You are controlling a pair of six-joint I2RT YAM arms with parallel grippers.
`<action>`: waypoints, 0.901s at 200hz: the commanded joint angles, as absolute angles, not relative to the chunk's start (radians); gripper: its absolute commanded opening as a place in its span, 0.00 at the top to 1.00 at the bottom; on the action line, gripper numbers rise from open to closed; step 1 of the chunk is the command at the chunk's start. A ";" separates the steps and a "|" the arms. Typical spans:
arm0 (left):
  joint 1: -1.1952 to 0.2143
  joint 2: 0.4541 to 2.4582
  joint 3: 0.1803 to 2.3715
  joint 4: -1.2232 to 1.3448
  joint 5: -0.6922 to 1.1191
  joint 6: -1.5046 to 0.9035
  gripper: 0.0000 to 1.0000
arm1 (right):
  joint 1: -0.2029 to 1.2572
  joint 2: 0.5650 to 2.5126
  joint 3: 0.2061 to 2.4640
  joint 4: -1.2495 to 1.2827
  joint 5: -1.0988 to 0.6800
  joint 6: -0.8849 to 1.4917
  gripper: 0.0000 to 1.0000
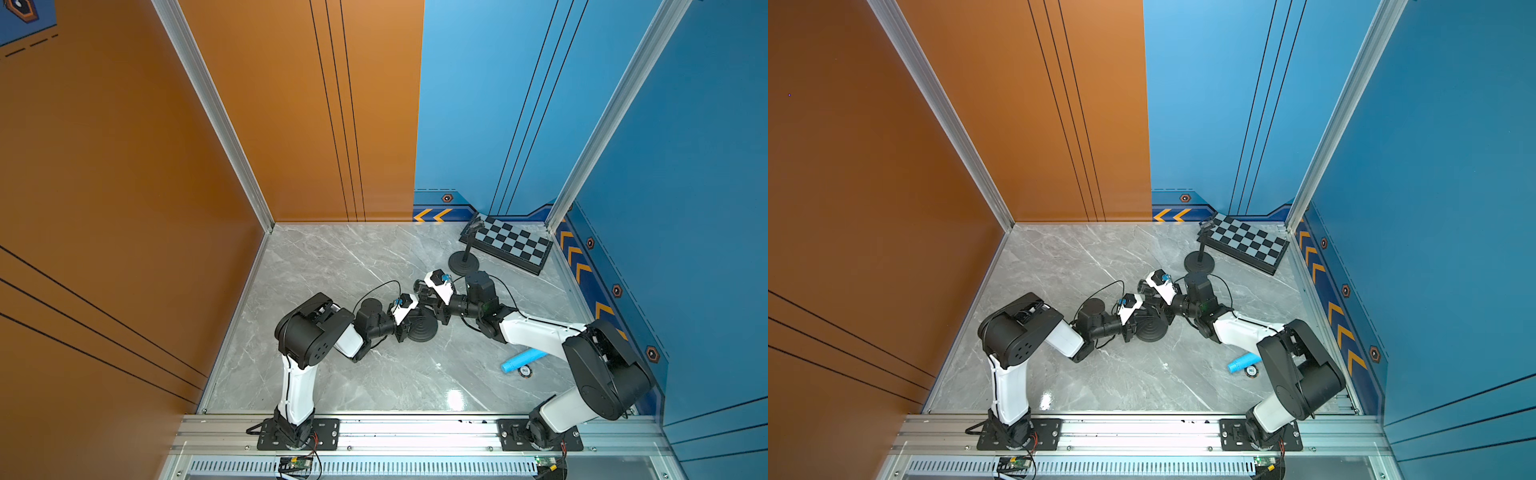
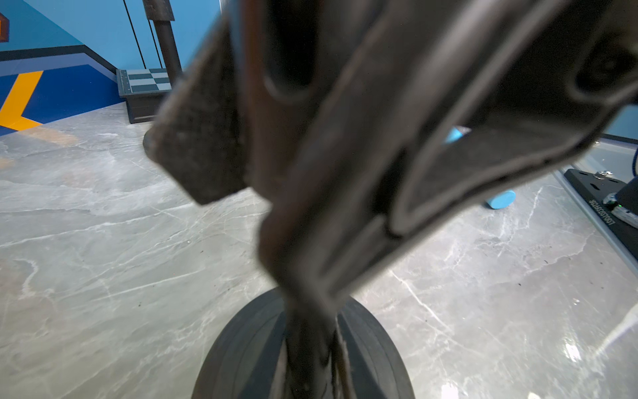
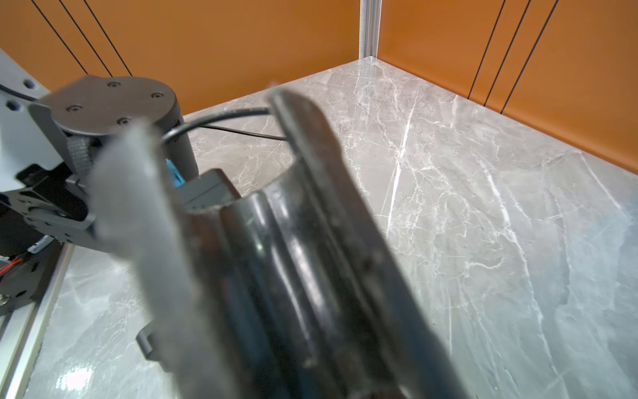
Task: Assemble a microphone stand
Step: Screw the microphone stand pole into the microphone stand base.
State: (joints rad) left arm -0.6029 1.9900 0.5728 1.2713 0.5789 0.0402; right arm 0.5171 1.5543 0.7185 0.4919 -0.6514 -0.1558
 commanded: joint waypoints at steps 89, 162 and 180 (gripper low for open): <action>-0.606 2.010 0.578 1.265 0.554 0.026 0.77 | 0.857 1.578 0.498 0.811 0.288 0.031 1.00; -0.607 2.022 0.564 1.265 0.592 0.077 0.85 | 0.569 1.459 0.626 0.584 -0.451 -0.062 0.58; -0.607 2.026 0.568 1.265 0.601 0.072 0.85 | 0.541 1.480 0.677 0.547 -0.519 -0.090 0.57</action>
State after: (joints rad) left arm -0.6094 1.9984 0.5789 1.2938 0.5663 0.0563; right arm 0.5976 1.4754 0.5949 0.6422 -0.3538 -0.0307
